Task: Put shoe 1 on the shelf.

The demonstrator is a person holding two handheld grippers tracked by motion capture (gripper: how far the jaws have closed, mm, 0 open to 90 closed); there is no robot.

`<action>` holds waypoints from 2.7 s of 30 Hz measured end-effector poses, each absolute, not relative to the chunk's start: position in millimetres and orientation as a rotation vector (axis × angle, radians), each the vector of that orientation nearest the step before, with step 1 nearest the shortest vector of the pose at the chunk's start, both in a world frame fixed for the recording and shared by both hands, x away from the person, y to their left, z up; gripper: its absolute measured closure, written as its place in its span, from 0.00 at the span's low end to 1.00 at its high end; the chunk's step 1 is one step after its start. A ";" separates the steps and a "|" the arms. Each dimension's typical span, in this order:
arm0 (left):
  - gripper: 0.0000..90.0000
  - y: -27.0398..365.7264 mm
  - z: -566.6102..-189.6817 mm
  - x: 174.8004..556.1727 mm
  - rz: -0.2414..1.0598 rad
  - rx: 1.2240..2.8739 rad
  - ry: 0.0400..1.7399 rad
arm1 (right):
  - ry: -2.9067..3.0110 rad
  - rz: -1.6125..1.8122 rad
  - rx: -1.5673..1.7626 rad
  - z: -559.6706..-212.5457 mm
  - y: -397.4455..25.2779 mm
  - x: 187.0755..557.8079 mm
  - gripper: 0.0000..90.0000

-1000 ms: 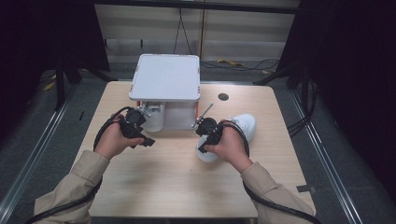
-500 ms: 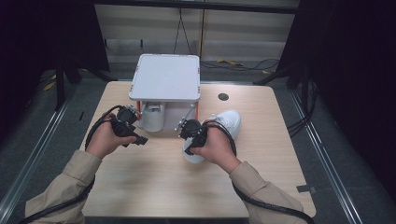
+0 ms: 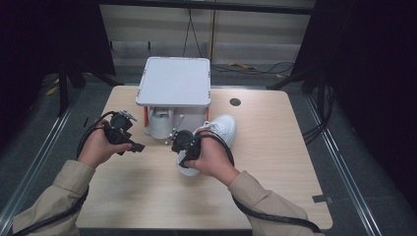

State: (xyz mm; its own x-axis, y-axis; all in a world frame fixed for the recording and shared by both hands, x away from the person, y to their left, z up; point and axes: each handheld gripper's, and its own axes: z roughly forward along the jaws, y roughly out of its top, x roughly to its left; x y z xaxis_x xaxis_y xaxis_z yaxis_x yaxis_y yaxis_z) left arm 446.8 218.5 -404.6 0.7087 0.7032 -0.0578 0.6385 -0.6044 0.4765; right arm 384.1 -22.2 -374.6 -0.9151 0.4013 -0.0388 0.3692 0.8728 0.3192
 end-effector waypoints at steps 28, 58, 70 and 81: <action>0.30 204.3 -414.1 446.6 0.181 2.470 1.012 | 2.998 0.429 0.685 -416.6 -15.4 356.2 0.57; 0.30 214.5 -408.9 452.9 0.202 2.476 1.031 | 2.937 0.335 0.420 -383.4 0.1 341.1 0.78; 0.30 215.8 -416.5 462.4 0.185 2.480 1.041 | 2.925 0.291 0.384 -393.8 -0.9 407.7 0.75; 0.30 218.0 -409.5 458.9 0.188 2.473 1.038 | 2.870 0.302 0.471 -404.3 0.2 440.6 0.64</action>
State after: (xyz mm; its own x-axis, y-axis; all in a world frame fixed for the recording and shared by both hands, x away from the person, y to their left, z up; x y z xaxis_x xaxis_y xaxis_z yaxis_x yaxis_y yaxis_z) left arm 458.9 218.0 -409.5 0.7078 0.7049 -0.0464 0.6435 -0.6163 0.4540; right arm 440.6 0.2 -404.3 -0.9253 0.3346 -0.1787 0.2900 0.9277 0.2353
